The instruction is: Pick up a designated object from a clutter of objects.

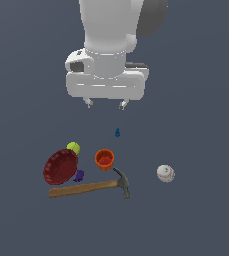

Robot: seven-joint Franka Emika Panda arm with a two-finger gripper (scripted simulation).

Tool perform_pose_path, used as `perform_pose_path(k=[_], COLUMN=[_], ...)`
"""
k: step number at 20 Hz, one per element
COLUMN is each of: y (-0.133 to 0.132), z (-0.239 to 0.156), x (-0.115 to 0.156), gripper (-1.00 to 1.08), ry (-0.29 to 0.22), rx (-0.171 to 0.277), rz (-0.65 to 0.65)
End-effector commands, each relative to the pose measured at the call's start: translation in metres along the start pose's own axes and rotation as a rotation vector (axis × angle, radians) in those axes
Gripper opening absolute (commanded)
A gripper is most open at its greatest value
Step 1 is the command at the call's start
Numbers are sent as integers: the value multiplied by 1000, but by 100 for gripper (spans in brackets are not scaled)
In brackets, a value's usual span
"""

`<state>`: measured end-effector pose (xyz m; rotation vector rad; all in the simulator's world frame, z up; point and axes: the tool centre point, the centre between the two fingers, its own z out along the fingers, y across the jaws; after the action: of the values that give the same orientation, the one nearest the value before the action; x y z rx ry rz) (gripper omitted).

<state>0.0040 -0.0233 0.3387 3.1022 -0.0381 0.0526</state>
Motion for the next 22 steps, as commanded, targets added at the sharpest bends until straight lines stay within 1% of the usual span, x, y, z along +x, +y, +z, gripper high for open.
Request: perform_pose_path(k=[1, 12, 17, 22], y=[0, -10, -11, -13], z=[0, -12, -7, 9], x=[0, 3, 2, 0], gripper=[100, 100, 100, 100], ry=[0, 12, 10, 8], rx=[0, 19, 18, 20], rz=[0, -15, -4, 35])
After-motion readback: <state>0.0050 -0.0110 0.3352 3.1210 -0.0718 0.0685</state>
